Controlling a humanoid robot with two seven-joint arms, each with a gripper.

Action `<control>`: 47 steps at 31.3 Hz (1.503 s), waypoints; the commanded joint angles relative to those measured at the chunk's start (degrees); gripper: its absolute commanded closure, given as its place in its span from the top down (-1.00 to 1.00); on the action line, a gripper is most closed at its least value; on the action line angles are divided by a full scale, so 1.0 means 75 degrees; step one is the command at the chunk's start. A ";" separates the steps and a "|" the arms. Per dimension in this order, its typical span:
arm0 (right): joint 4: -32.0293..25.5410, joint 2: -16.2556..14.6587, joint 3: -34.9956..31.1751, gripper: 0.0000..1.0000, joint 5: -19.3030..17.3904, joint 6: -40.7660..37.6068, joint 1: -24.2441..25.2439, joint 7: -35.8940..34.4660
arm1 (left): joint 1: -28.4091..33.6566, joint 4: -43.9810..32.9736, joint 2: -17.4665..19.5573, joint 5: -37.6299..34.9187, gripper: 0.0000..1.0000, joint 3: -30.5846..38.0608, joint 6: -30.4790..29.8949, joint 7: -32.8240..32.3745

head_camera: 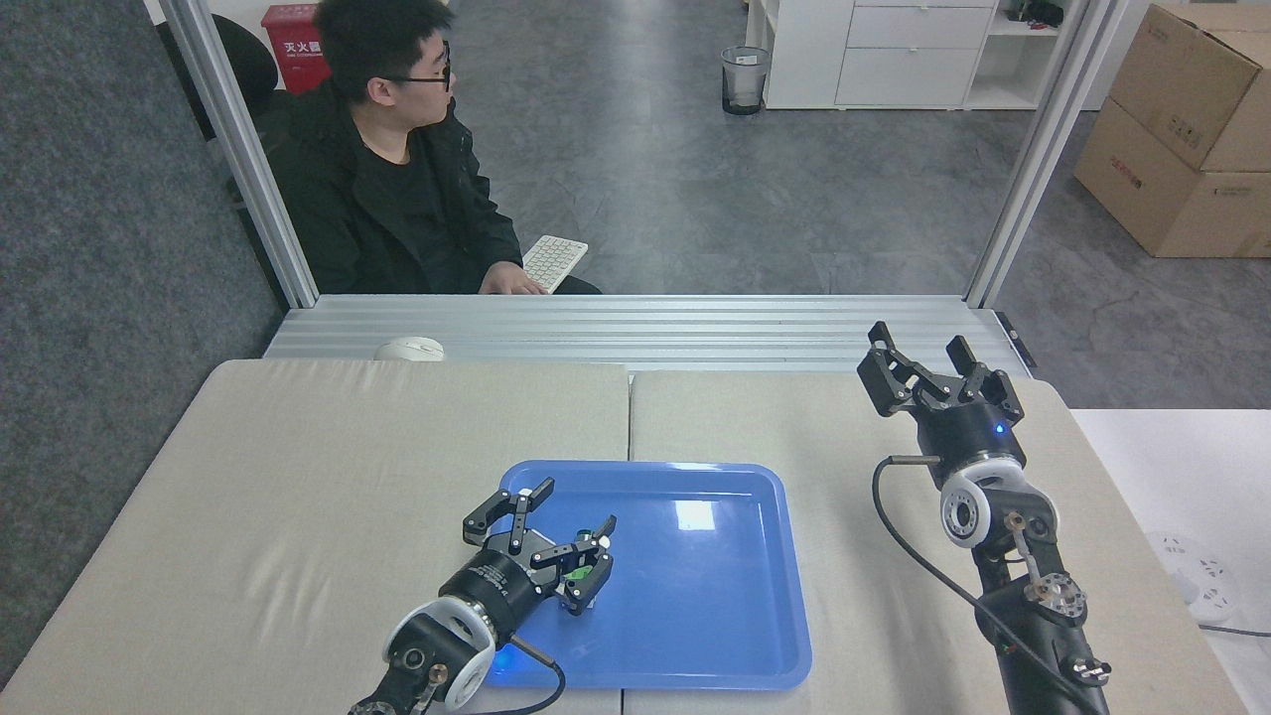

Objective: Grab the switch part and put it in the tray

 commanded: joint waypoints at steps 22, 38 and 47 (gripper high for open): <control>0.0117 -0.0044 -0.0095 1.00 -0.3240 -0.0011 -0.0012 0.0001 | -0.0957 -0.0246 0.0960 0.1057 0.95 0.2316 0.0333 0.0088; 0.0129 -0.0103 -0.0095 1.00 -0.4157 0.0001 0.0000 -0.0011 | -0.0899 -0.0258 0.1019 0.1057 0.96 0.2328 0.0356 0.0088; 0.0129 -0.0103 -0.0095 1.00 -0.4157 0.0001 0.0000 0.0001 | -0.0887 -0.0258 0.1054 0.1057 0.96 0.2339 0.0321 0.0112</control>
